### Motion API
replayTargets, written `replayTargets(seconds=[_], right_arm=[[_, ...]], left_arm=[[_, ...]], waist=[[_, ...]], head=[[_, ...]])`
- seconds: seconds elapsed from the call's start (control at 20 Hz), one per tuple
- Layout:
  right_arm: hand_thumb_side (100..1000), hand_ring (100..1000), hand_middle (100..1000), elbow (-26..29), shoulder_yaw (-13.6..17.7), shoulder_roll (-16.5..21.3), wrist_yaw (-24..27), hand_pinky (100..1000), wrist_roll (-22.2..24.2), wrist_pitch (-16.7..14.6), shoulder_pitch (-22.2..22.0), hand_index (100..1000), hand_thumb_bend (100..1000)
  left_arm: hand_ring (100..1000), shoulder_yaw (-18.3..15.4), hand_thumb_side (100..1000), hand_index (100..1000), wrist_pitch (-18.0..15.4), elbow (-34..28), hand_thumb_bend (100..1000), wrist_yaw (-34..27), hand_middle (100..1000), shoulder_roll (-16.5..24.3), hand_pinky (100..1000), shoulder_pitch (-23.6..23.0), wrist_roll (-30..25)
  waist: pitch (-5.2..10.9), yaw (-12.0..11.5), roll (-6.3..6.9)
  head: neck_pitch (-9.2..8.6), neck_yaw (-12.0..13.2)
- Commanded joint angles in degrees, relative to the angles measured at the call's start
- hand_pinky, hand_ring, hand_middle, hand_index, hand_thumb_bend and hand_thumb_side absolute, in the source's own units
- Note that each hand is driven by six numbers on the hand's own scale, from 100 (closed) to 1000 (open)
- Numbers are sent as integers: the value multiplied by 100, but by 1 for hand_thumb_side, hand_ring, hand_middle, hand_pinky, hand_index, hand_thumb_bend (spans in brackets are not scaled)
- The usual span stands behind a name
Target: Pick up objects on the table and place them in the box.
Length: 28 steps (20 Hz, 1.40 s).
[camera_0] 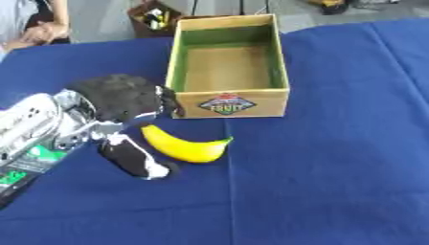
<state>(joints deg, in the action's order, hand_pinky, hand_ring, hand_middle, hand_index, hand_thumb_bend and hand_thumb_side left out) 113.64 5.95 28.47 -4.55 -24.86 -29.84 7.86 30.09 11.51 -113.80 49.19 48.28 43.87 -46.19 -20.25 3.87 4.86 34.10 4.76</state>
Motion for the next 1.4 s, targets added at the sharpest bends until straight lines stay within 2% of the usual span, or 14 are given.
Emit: replayTargets(seconds=[0.05,0.25,0.7,1.0,1.4], right_arm=[[900,715,625,95,14,67,-11,765,4,13,46,787,100],[899,715,624,95,9,57,-10,765,11,20,49,787,100],[896,715,623,95,-2,26,5,766,46,47,61,788,100],[894,716,623,95,-11,9,14,767,67,64,81,788,100],[891,716,623,95,-7,-22,26,768,70,76,96,788,100]], left_arm=[[599,-78,545,886,-77,-13,507,207,784,57,497,56,-72],[593,20,545,888,-213,167,499,375,787,4,488,72,7],[587,204,511,885,-430,483,371,939,801,-210,480,184,441],[582,318,506,868,-497,797,328,1137,791,-392,474,265,670],[574,403,511,839,-535,1391,335,1041,772,-615,460,250,871]], waist=[[84,11,-18],[78,21,-18],[67,40,-18],[49,46,-19],[27,63,-28]], head=[[-70,-5],[-87,5],[-107,28],[-121,45],[-149,52]])
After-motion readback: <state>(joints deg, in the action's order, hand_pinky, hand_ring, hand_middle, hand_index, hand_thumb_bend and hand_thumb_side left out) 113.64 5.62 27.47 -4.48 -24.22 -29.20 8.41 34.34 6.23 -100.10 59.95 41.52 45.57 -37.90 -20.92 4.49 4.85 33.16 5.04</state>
